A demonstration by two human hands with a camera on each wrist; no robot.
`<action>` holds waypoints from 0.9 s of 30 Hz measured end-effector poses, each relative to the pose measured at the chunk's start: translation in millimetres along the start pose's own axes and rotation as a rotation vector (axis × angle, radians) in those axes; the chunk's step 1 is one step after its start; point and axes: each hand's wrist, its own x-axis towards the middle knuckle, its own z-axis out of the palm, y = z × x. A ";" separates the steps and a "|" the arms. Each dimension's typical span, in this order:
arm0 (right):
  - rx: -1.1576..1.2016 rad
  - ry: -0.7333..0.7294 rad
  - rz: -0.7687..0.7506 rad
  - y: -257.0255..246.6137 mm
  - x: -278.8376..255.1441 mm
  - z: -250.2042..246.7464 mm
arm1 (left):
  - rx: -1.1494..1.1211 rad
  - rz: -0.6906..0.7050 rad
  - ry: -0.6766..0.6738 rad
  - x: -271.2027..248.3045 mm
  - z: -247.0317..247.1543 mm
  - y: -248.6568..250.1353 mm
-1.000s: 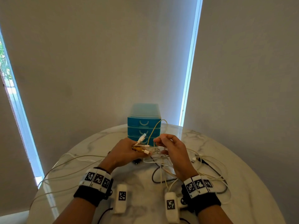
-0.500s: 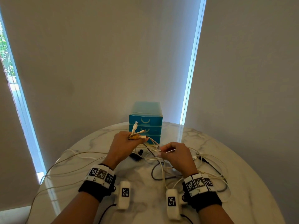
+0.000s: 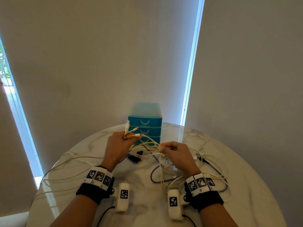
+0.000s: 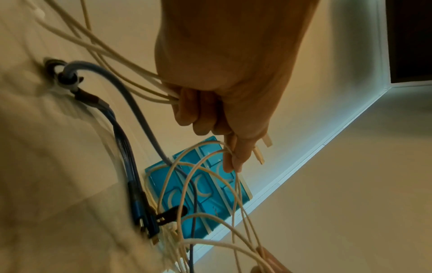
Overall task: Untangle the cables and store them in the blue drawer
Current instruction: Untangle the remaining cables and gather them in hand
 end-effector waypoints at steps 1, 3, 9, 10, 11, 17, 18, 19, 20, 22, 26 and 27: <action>0.043 0.049 -0.010 -0.2 0.2 -3.2 | -0.001 -0.018 0.011 1.2 -1.6 -2.1; 0.091 0.130 -0.011 0.0 0.1 -8.4 | 0.020 -0.061 0.040 3.3 -4.7 -6.4; 0.802 0.160 0.031 -20.6 -1.9 -20.3 | 0.070 -0.171 0.069 7.7 -8.7 -22.0; 0.901 0.162 0.052 -23.4 -2.1 -22.7 | 0.091 -0.187 0.055 8.6 -8.8 -24.1; 0.965 0.167 0.074 -25.0 -2.3 -24.2 | 0.106 -0.202 0.041 10.3 -8.3 -27.1; 0.966 0.162 0.106 -27.5 -4.9 -15.0 | 0.050 -0.104 0.101 7.1 -7.7 -12.7; 0.959 0.145 0.098 -28.9 -5.9 -12.2 | -0.018 -0.056 0.073 5.5 -7.2 -3.8; 0.951 0.126 0.093 -30.0 -6.7 -9.1 | -0.069 -0.026 0.019 3.6 -6.4 4.6; 0.948 0.102 0.086 -31.4 -7.7 -6.4 | -0.092 -0.007 -0.042 1.7 -5.4 10.6; 0.951 0.054 0.071 -34.1 -9.0 -1.9 | -0.056 0.019 -0.141 -0.8 -2.6 13.8; 0.929 -0.024 0.051 -35.1 -9.1 2.4 | -0.114 -0.002 -0.120 -2.9 -1.9 8.1; 0.920 -0.047 0.051 -33.7 -8.4 2.8 | -0.121 -0.012 -0.102 -3.4 -2.3 8.5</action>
